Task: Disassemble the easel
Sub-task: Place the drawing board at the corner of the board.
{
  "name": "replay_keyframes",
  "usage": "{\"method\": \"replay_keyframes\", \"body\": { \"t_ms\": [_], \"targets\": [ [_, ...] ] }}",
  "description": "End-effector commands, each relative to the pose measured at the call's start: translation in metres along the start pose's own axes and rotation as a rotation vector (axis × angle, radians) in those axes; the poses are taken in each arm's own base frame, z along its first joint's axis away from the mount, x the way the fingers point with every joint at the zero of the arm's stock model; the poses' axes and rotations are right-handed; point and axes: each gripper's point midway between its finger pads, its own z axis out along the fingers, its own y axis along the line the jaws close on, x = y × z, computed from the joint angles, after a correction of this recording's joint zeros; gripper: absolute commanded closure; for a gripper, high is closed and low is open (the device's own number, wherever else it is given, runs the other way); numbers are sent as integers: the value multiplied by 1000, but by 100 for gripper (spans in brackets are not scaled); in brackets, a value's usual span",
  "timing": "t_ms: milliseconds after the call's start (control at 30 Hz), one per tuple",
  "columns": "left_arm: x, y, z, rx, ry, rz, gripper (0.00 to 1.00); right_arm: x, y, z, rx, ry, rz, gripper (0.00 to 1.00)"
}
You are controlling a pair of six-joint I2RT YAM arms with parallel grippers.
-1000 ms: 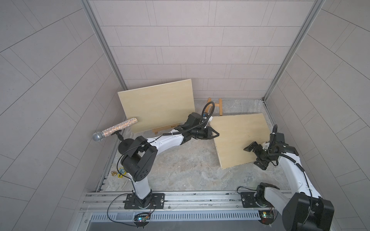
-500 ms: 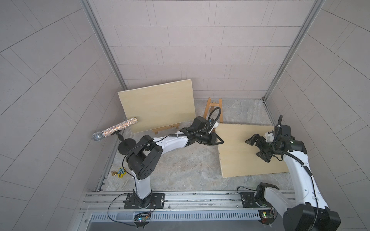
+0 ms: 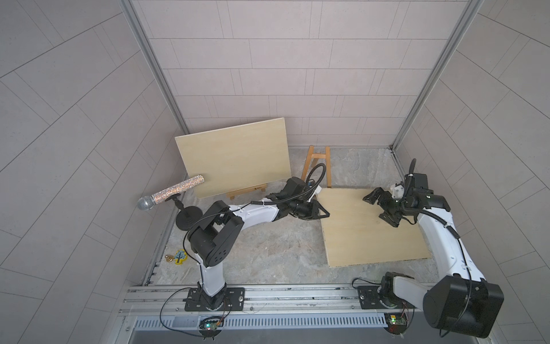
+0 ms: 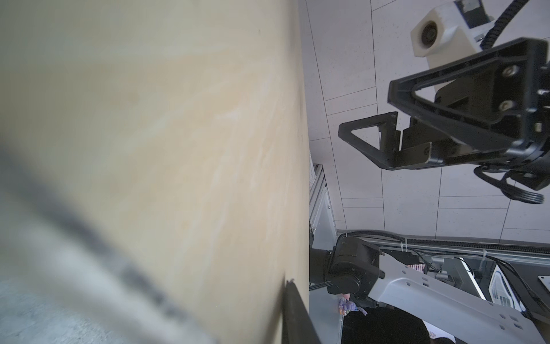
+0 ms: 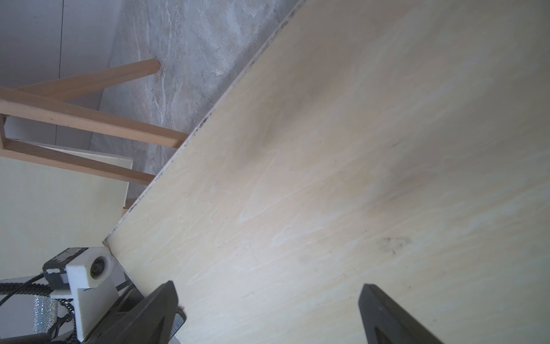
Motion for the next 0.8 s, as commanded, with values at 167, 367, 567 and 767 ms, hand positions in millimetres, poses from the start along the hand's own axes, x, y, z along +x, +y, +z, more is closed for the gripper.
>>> {"method": "replay_keyframes", "body": {
  "t_ms": [167, 367, 567, 767],
  "targets": [
    [27, 59, 11, -175, -1, -36, 100, 0, 2, 4, -11, -8, -12, 0],
    [36, 71, 14, -192, 0, -57, 100, 1, 3, 7, -13, -4, -16, 0],
    [46, 89, 18, -215, 0, -68, 100, 4, 2, 10, -12, 7, -19, 0],
    [54, 99, 22, -217, 2, -115, 100, 5, 1, 11, -6, 14, -24, 0]
  ]
}}
